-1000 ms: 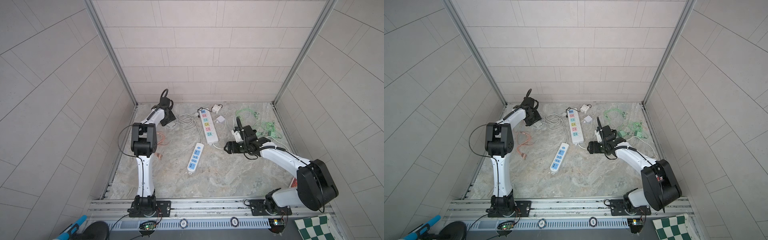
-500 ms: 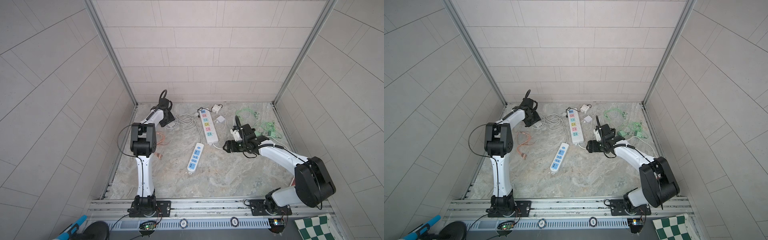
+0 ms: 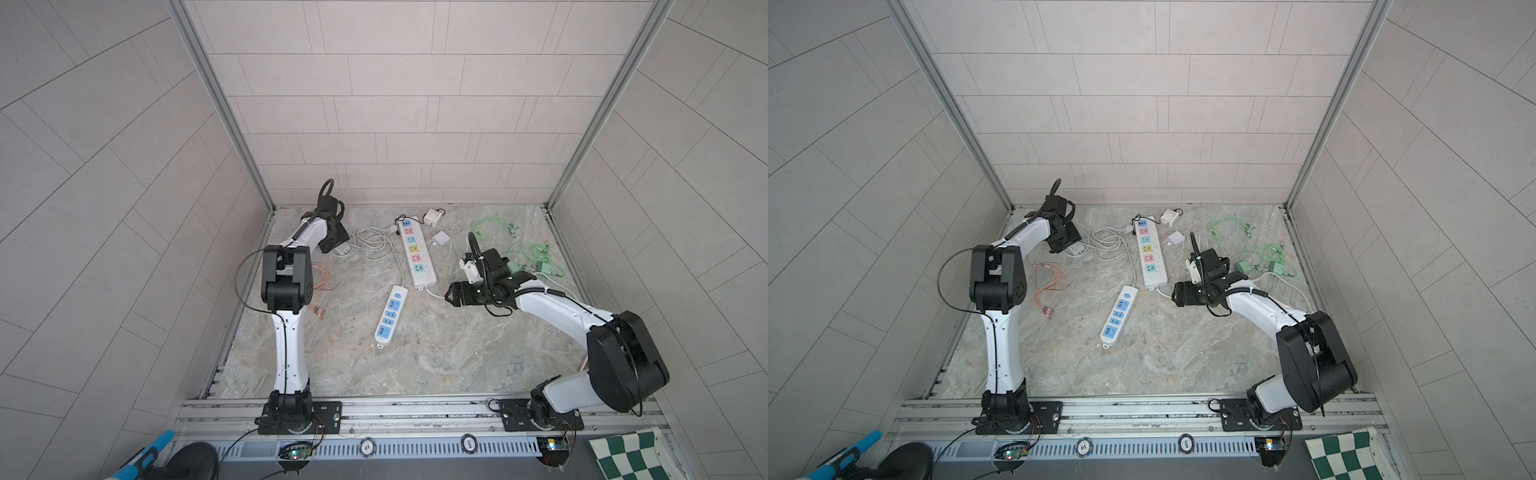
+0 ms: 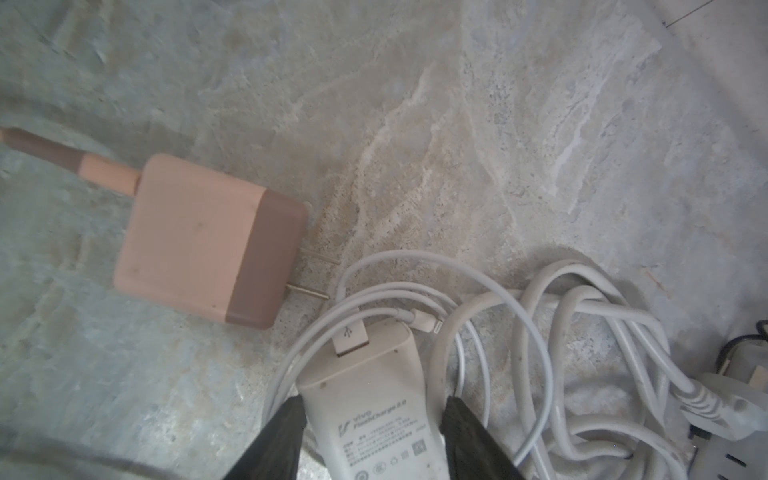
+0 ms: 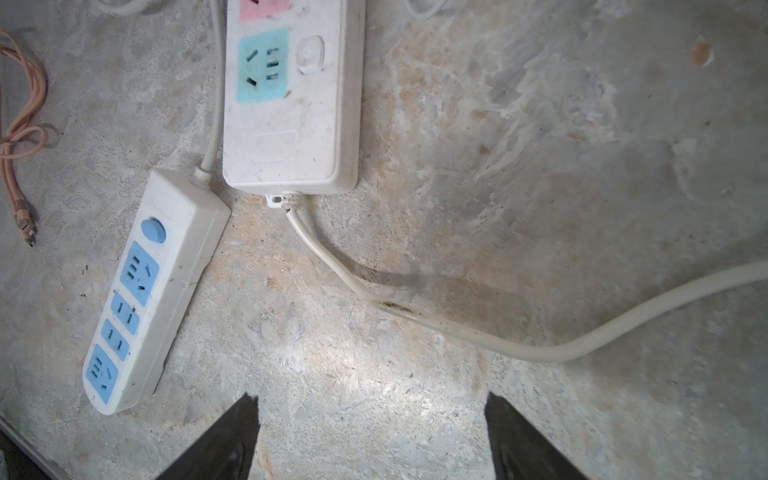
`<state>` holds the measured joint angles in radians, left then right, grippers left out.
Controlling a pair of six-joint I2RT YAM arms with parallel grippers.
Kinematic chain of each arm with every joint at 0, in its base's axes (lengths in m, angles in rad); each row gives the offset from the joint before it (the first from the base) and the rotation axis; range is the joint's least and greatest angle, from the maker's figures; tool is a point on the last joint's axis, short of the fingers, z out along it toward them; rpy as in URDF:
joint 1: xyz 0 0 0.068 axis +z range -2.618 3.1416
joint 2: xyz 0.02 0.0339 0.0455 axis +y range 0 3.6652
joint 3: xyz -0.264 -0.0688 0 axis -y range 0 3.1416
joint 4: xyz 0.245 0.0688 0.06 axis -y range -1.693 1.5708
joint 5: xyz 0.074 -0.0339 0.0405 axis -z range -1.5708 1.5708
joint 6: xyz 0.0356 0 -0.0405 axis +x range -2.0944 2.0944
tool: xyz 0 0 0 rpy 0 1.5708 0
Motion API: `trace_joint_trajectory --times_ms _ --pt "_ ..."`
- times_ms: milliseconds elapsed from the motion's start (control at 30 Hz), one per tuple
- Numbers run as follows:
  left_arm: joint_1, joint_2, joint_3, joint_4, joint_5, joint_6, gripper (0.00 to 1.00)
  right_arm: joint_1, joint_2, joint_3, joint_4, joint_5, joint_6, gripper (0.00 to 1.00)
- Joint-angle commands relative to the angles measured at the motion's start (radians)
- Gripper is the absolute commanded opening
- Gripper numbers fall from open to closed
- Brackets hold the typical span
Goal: Insert the plug
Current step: 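Lower the left gripper onto the white vivo charger and close on it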
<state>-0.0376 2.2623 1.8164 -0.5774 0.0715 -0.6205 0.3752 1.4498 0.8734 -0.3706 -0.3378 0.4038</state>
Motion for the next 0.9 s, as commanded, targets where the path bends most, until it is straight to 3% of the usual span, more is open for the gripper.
trace_joint_trajectory --times_ms 0,400,867 --pt "0.007 -0.006 -0.077 -0.031 -0.005 0.013 0.57 0.008 0.020 0.022 -0.022 -0.011 -0.008 0.86" --pt "0.014 -0.064 -0.180 0.018 -0.009 0.004 0.65 0.008 0.004 0.020 -0.034 -0.007 -0.011 0.85" --pt "0.024 -0.123 -0.284 -0.005 0.040 0.100 0.56 0.008 -0.012 0.013 -0.040 -0.001 -0.011 0.85"
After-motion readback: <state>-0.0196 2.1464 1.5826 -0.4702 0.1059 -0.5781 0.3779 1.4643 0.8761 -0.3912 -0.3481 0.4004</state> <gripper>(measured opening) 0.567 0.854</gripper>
